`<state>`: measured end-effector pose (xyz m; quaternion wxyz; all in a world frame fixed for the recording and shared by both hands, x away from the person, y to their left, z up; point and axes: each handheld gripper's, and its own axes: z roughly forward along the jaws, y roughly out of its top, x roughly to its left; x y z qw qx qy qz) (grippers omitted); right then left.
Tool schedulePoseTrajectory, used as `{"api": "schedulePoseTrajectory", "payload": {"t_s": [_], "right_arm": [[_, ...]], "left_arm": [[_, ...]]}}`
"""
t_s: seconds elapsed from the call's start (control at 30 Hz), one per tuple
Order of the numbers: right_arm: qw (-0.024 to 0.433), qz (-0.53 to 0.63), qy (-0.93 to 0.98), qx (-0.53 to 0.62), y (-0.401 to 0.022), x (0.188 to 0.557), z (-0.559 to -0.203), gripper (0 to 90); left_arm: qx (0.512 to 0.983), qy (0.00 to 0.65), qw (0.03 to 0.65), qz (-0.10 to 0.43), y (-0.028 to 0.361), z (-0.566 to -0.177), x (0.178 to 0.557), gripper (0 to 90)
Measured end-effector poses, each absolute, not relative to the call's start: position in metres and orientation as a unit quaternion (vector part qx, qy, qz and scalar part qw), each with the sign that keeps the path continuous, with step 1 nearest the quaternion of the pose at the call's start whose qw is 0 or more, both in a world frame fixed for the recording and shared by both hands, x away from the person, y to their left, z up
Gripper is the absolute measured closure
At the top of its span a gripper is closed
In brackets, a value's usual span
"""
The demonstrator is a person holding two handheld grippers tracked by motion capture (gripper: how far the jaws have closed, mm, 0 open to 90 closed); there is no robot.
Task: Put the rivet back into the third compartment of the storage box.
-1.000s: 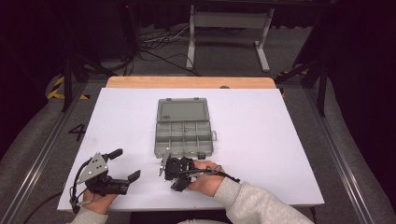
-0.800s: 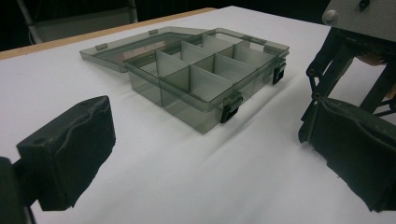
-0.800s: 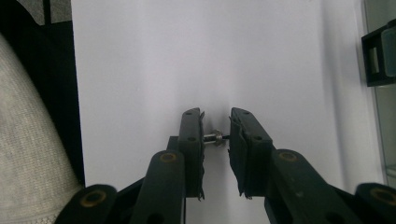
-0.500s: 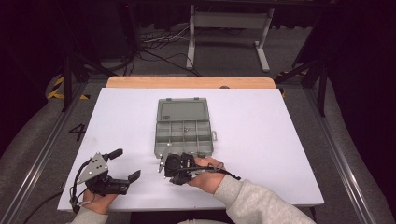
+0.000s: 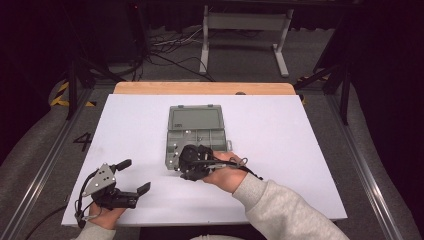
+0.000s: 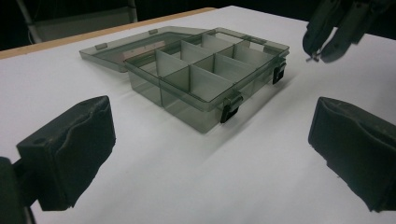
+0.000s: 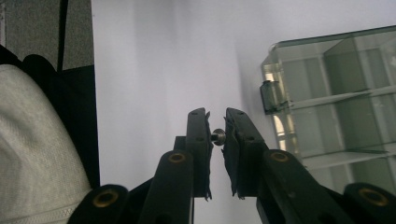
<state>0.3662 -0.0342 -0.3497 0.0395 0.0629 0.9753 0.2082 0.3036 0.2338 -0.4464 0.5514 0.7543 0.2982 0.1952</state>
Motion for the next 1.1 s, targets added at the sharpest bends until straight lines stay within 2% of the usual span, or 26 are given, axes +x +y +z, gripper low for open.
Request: {"api": "schedulePoseTrajectory", "payload": {"t_s": [0.43,1.1], "right_arm": [[0.061,0.222,0.969,0.091,-0.044,0.397,-0.315,80.6],[0.1,0.227,0.954,0.168,-0.064,0.462,-0.308,80.5]], "left_arm": [[0.753,0.3,0.553,0.195,0.234,-0.447,0.304,1.4],[0.751,0.302,0.555,0.193,0.233,-0.448,0.305,1.4]]}}
